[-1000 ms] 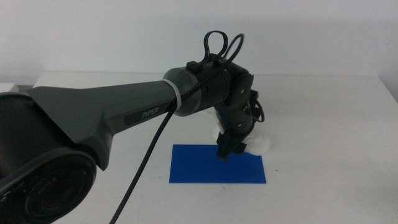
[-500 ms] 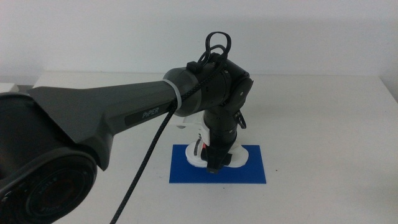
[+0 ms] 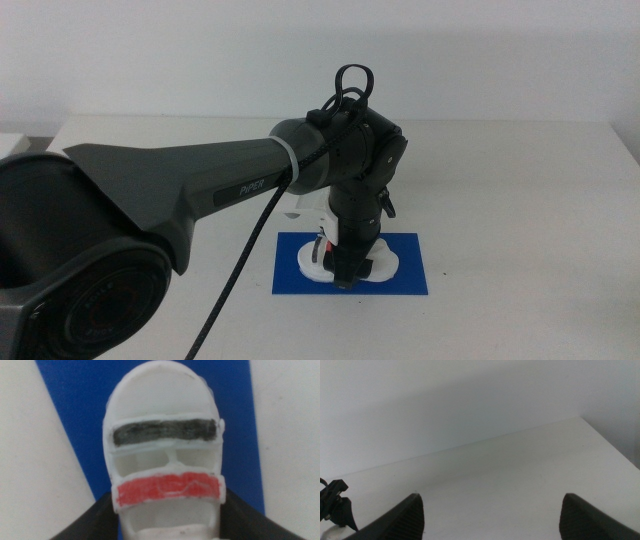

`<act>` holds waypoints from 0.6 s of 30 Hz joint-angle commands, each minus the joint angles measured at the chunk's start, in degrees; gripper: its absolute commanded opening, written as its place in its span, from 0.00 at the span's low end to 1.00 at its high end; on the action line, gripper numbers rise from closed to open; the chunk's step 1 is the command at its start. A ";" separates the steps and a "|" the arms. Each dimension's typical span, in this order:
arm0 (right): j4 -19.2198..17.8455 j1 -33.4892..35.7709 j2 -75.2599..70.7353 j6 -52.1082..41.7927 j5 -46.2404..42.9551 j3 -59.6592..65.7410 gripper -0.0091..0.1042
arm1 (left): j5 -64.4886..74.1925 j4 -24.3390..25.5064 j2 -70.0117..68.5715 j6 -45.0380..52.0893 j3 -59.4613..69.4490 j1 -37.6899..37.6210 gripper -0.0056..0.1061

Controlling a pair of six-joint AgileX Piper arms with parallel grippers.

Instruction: Use one arm to grab the shoe from the table and place it on the mat.

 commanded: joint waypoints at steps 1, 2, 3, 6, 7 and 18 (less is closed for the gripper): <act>-0.54 0.10 -0.27 -0.20 -0.53 0.14 0.78 | 0.49 -1.07 -0.14 -0.80 -0.29 -0.08 0.69; -0.54 0.10 -0.27 -0.20 -0.53 0.14 0.78 | 0.49 -1.72 -0.14 -0.80 -0.29 -0.08 0.78; -0.54 0.10 -0.27 -0.20 -0.53 0.14 0.78 | 0.49 -2.14 -0.14 -0.80 -0.29 -0.08 0.85; -0.54 0.10 -0.27 -0.20 -0.53 0.14 0.78 | -0.12 -2.53 -0.24 -0.80 -0.29 -0.08 0.89; -0.54 0.10 -0.27 -0.20 -0.53 0.14 0.78 | -0.02 -2.41 -0.80 -0.52 -0.42 -0.08 0.89; -0.54 0.10 -0.27 -0.20 -0.53 0.14 0.78 | 8.29 17.94 -29.77 19.03 -0.75 -0.08 0.89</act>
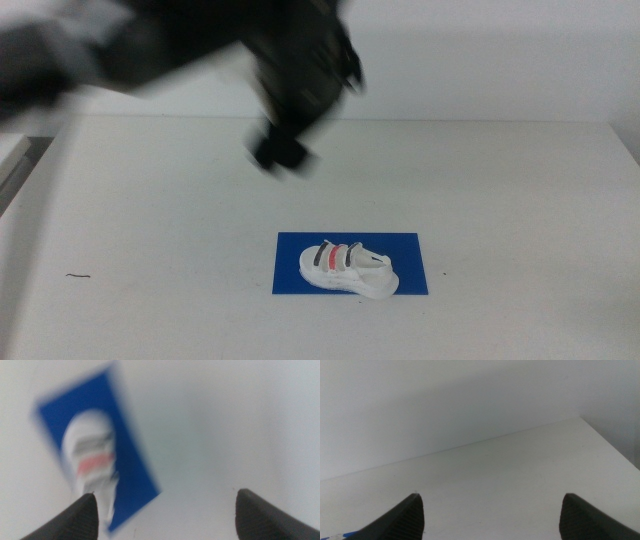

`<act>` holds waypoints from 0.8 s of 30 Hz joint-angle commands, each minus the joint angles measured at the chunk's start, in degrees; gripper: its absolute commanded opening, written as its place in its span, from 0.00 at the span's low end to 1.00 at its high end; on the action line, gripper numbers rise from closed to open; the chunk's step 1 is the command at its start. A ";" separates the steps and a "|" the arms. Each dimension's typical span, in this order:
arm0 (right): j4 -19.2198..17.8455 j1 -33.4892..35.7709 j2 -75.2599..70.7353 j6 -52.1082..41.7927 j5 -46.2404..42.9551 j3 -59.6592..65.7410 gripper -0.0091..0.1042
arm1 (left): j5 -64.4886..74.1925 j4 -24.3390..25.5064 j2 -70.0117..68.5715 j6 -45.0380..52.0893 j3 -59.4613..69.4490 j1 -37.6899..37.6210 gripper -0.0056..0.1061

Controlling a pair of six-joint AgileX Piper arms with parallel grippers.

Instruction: Use one arm to grab the shoe from the table and place it on the mat.

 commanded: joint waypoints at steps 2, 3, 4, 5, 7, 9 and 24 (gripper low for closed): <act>-0.54 0.10 -0.27 -0.20 -0.53 0.14 0.78 | 1.17 13.68 -9.18 25.81 -0.32 -0.08 0.89; -0.54 0.10 -0.27 -0.20 -0.53 0.14 0.78 | 1.17 16.35 -11.43 38.21 -0.32 -0.08 0.89; -0.54 0.10 -0.27 -0.20 -0.53 0.14 0.78 | 1.17 18.00 -13.64 49.94 -0.21 -0.08 0.89; -0.54 0.10 -0.27 -0.20 -0.53 0.14 0.78 | 1.17 18.36 -15.23 58.84 -0.21 -0.08 0.89; -0.54 0.10 -0.27 -0.20 -0.53 0.14 0.78 | 1.17 18.36 -18.65 72.85 0.52 -0.08 0.89; -0.54 0.10 -0.27 -0.20 -0.53 0.14 0.78 | 1.17 18.80 -21.44 80.22 1.41 -0.08 0.89; -0.54 0.10 -0.27 -0.20 -0.53 0.14 0.78 | -23.10 13.71 -51.83 86.64 40.70 7.89 0.89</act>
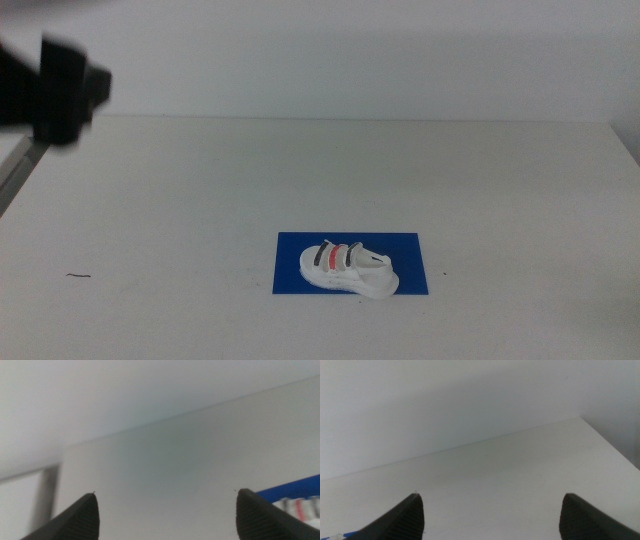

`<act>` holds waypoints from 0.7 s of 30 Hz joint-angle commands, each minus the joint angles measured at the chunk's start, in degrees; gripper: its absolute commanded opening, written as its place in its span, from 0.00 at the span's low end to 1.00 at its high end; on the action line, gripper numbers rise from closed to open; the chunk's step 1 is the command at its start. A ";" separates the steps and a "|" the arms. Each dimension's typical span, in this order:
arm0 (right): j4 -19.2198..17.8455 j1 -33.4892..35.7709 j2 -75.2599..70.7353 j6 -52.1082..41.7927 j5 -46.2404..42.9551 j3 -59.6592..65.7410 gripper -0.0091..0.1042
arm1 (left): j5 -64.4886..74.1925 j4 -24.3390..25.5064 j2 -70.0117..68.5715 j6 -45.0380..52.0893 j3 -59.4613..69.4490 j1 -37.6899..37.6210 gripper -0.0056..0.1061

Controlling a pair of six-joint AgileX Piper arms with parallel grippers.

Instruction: Use one arm to grab the shoe from the table and place it on the mat.

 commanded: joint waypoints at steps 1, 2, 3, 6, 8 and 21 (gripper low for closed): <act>-0.54 0.10 -0.27 -0.20 -0.53 0.14 0.78 | -16.44 -5.85 -7.51 5.18 10.30 3.34 0.89; -0.54 0.10 -0.27 -0.20 -0.53 0.14 0.78 | -22.03 -9.01 -10.27 8.92 15.71 5.73 0.89; -0.54 0.10 -0.27 -0.20 -0.53 0.14 0.78 | -28.58 -13.54 -13.59 14.31 21.15 8.37 0.89; -0.54 0.10 -0.27 -0.20 -0.53 0.14 0.78 | -44.85 -29.52 -22.48 28.45 35.73 16.22 0.89; -0.54 0.10 -0.27 -0.20 -0.53 0.14 0.78 | -55.09 -36.95 -27.30 32.59 44.21 20.84 0.89; -0.54 0.10 -0.27 -0.20 -0.53 0.14 0.78 | -57.90 -39.54 -49.96 32.10 64.00 28.81 0.89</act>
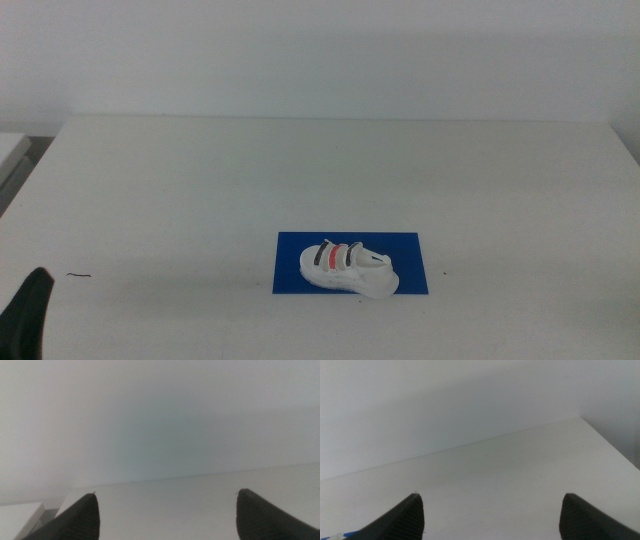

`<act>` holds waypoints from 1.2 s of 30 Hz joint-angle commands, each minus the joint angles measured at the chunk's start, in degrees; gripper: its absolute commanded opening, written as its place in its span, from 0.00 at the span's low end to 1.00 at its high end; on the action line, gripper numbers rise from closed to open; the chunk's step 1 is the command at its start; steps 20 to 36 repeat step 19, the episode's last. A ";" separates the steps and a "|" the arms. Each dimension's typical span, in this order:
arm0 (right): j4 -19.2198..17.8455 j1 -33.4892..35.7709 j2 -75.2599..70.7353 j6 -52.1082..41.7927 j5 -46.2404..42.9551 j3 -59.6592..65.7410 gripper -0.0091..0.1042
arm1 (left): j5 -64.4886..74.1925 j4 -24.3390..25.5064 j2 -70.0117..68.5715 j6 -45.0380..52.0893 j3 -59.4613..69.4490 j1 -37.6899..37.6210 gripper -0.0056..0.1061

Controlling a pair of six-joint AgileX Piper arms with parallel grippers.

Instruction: Use one arm to grab the shoe from the table and place it on the mat.

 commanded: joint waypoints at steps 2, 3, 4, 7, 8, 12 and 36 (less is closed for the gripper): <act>-0.54 0.10 -0.27 -0.20 -0.53 0.14 0.78 | 0.44 -1.58 -4.47 0.09 0.69 0.12 0.89; -0.54 0.10 -0.27 -0.20 -0.53 0.14 0.78 | 1.67 -1.58 -4.77 0.09 0.69 0.12 0.89; -0.54 0.10 -0.27 -0.20 -0.53 0.14 0.78 | 2.29 -1.58 -4.77 0.09 0.69 0.12 0.89; -0.54 0.10 -0.27 -0.20 -0.53 0.14 0.78 | 1.66 -1.58 -4.77 0.09 0.69 0.36 0.89; -0.54 0.10 -0.27 -0.20 -0.53 0.14 0.78 | 1.66 -1.58 -4.77 0.09 0.69 0.81 0.89; -0.54 0.10 -0.27 -0.20 -0.53 0.14 0.78 | 1.66 -1.58 -4.77 0.09 0.69 2.60 0.89; -0.54 0.10 -0.27 -0.20 -0.53 0.14 0.78 | 1.66 -1.58 -4.77 0.09 0.69 4.10 0.89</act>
